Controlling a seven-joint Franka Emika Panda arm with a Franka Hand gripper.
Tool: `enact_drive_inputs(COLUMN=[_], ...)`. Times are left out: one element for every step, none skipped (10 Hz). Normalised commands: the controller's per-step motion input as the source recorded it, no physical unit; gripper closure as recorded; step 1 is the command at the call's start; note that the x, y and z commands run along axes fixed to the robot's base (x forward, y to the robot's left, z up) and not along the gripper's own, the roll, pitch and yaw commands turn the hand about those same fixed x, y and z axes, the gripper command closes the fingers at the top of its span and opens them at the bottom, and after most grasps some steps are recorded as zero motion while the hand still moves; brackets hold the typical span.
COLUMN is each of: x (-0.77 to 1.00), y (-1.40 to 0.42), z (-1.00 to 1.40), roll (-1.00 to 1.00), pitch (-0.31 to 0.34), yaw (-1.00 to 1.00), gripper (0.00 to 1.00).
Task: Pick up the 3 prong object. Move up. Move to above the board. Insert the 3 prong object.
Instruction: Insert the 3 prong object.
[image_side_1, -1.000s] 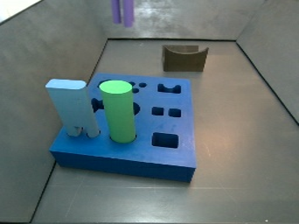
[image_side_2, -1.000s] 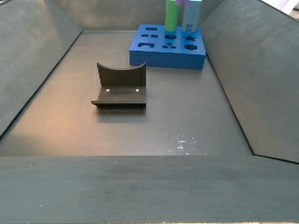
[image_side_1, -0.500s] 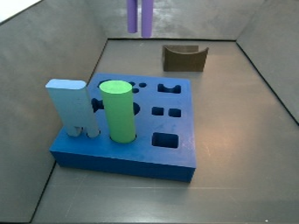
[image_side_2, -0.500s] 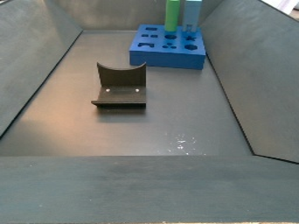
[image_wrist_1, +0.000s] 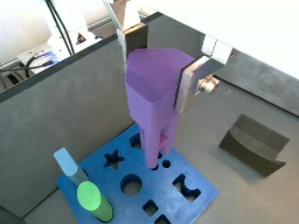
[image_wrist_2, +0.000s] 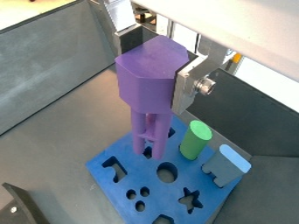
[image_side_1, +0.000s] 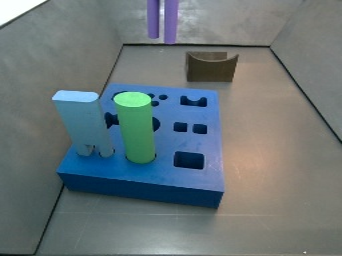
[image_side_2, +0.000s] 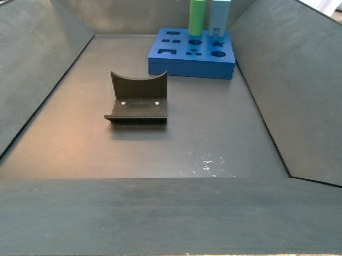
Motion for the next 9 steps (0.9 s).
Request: enact_drive_inputs(x=[0.24, 0.33, 0.12, 0.13, 0.16, 0.11, 0.03, 0.05, 0.01], y=[0.27, 0.30, 0.17, 0.17, 0.16, 0.13, 0.11, 0.09, 0.11], z=[0.00, 0.00, -0.03, -0.07, -0.11, -0.17, -0.19, -0.22, -0.19], roll=[-0.17, -0.21, -0.14, -0.14, -0.12, -0.11, -0.08, -0.08, -0.08], pitch=[0.057, 0.066, 0.000, 0.000, 0.000, 0.000, 0.000, 0.000, 0.000], yaw=[-0.35, -0.35, -0.46, -0.47, -0.43, -0.59, -0.57, -0.72, -0.69], gripper=[1.00, 1.00, 1.00, 1.00, 1.00, 1.00, 1.00, 1.00, 1.00])
